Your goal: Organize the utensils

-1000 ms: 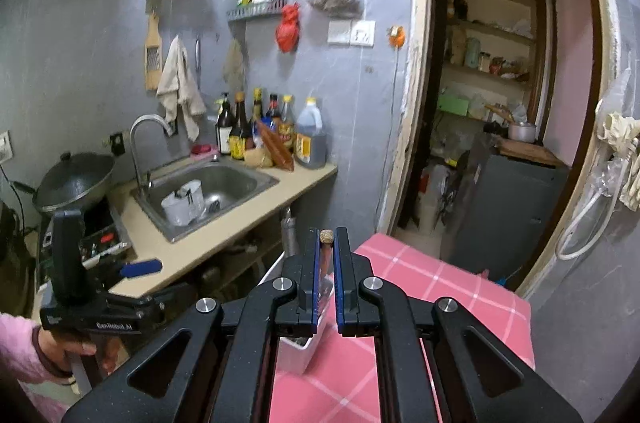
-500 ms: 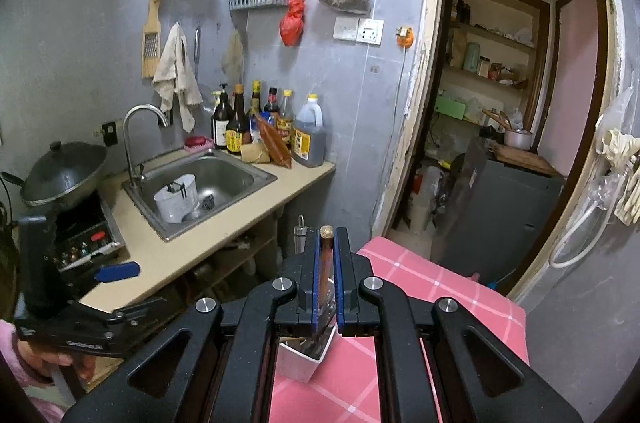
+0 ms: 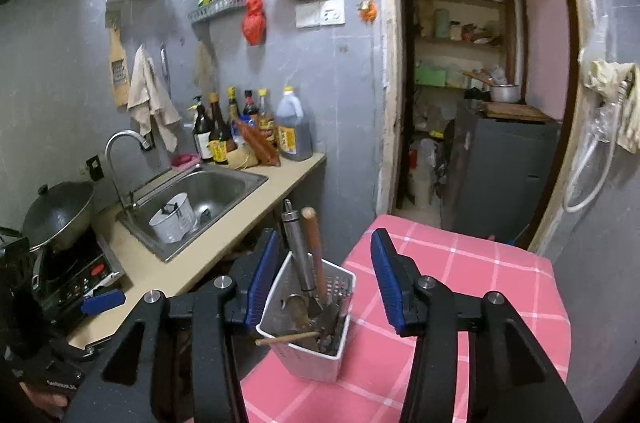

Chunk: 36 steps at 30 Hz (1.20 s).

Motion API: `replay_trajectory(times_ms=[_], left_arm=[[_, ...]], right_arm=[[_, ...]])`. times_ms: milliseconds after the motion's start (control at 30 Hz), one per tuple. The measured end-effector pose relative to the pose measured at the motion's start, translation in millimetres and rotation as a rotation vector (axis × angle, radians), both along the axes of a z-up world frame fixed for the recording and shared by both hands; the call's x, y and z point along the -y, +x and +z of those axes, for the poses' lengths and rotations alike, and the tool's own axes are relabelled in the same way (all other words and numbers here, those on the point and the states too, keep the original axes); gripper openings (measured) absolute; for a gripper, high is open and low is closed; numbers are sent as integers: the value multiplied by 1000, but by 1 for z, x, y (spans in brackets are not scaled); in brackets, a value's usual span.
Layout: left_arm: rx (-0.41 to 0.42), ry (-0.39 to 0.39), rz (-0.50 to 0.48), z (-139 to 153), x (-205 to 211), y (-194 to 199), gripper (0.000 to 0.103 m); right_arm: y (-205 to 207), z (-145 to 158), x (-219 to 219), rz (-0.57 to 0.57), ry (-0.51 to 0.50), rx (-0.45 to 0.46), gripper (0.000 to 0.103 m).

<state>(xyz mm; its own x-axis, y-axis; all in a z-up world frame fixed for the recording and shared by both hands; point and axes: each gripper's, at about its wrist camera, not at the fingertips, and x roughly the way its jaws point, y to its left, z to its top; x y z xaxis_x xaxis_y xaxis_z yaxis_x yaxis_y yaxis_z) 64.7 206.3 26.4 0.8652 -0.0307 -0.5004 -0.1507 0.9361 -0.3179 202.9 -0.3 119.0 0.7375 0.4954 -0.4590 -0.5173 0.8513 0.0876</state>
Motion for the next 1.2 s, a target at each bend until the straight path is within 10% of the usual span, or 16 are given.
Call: replay_trajectory(times_ms=[667,1200], left_arm=[[159,130,-75,34,87,-47,102],[135,222,-110,12,134,-98,102]], right_arm=[[-139,1,131,-269,121,135,95],[-217,-63,207,-443,116,36,101]])
